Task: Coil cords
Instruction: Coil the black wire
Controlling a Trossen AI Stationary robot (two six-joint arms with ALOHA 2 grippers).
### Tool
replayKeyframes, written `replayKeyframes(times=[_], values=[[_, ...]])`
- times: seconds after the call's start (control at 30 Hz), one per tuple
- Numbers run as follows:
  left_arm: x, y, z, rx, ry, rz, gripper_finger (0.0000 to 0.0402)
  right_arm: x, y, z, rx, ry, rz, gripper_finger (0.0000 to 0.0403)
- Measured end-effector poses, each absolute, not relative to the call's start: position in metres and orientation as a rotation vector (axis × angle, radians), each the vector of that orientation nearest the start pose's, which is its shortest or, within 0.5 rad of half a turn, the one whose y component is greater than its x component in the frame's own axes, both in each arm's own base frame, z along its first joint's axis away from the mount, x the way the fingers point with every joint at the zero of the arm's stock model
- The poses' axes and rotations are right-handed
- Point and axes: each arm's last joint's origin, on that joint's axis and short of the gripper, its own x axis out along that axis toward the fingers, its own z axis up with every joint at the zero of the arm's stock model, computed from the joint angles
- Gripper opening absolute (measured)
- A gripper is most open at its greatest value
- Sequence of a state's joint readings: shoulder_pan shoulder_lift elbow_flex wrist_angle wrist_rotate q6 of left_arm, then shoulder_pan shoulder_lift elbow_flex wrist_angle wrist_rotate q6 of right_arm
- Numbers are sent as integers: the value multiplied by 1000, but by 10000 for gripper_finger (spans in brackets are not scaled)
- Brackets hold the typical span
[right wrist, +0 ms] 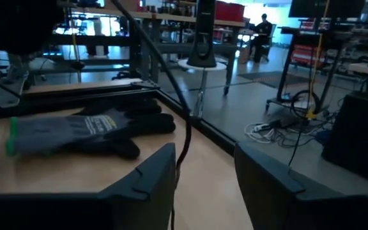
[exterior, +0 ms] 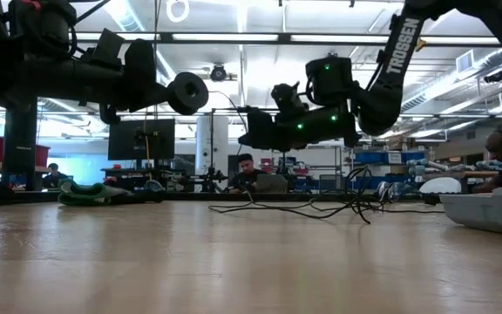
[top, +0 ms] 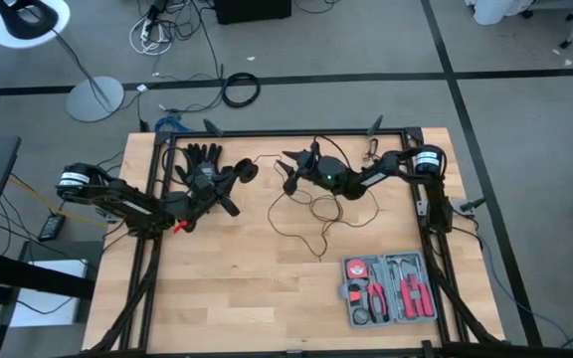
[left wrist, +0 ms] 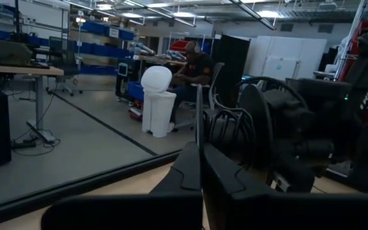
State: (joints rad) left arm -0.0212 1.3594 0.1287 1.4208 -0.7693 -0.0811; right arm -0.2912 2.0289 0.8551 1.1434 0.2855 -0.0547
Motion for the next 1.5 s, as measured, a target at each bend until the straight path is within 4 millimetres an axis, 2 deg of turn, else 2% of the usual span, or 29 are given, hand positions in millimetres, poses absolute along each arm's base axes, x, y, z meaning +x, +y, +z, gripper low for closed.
replayKeyframes(times=[0.13, 0.23, 0.3, 0.57, 0.8, 0.97, 1.1, 1.27, 1.4, 1.5], values=[[190, 16, 167, -154, -211, 747, 0, 367, -119, 137, -52, 48, -521, 117], [190, 16, 167, -154, -211, 751, 0, 371, -119, 139, -61, 56, -471, 40], [190, 17, 168, -156, -213, 760, 0, 373, -119, 140, -83, 71, -454, 13], [192, 19, 173, -175, -245, 828, 0, 395, -107, 127, -53, 314, -390, 3], [207, 29, 175, -129, -158, 883, 0, 445, -82, 107, -53, 450, -142, 1], [220, 33, 170, -76, 8, 909, 0, 466, -62, 124, -158, 440, 13, 1], [222, 34, 162, -26, 129, 910, 0, 469, -54, 142, -241, 437, 84, 1], [222, 32, 153, 1, 238, 832, 0, 462, -53, 158, -292, 500, 111, 0], [222, 32, 151, -23, 241, 816, 0, 453, -57, 173, -272, 552, 86, 1], [222, 32, 153, -31, 224, 820, 0, 444, -60, 177, -247, 634, 86, 10]])
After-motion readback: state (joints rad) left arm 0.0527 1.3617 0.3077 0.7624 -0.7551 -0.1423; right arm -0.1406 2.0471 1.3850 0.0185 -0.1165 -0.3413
